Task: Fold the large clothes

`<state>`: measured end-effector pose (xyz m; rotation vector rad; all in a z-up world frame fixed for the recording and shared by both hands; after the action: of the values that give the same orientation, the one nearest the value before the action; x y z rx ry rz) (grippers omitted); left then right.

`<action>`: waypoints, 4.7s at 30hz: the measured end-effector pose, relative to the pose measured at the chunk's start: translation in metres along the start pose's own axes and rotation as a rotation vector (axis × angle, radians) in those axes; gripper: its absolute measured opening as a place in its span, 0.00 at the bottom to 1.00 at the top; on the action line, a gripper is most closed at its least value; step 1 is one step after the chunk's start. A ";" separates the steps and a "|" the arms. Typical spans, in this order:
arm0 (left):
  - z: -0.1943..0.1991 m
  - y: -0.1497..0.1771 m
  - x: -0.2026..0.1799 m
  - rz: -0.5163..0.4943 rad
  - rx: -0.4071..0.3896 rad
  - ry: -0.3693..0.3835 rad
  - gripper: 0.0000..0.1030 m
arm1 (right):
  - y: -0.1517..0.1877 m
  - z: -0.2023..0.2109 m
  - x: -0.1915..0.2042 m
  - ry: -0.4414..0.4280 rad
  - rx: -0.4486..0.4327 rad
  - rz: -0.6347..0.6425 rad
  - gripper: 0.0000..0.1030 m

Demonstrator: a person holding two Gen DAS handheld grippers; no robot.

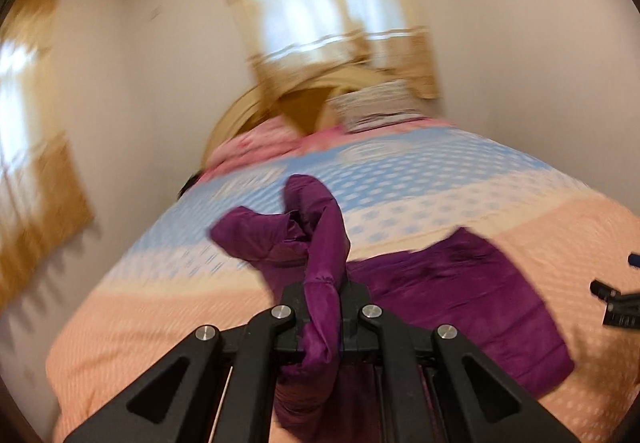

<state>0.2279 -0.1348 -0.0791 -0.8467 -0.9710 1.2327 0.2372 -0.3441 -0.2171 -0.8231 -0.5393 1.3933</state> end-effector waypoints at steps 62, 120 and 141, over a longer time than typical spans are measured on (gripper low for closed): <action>-0.228 0.020 -0.064 0.051 0.243 -0.237 0.98 | -0.078 -0.110 0.092 -0.196 0.045 -0.148 0.44; -0.251 0.043 -0.061 0.102 0.312 -0.138 0.98 | -0.061 -0.133 0.099 -0.121 0.103 -0.085 0.53; -0.251 0.044 -0.064 0.099 0.302 -0.143 0.98 | -0.060 -0.133 0.097 -0.122 0.094 -0.094 0.53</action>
<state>0.4417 -0.1937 -0.2205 -0.5802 -0.8350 1.4978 0.3892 -0.2725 -0.2670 -0.6323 -0.5947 1.3780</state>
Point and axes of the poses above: each gripper's, at about its wrist camera, not at the fingertips, and z roughly against the way its jaws point, x to its left, y to its underside, the point moved 4 cm from there along -z, roughly the way its jaws point, and after that the axes turned 9 degrees about z, right-handed, at the moved point
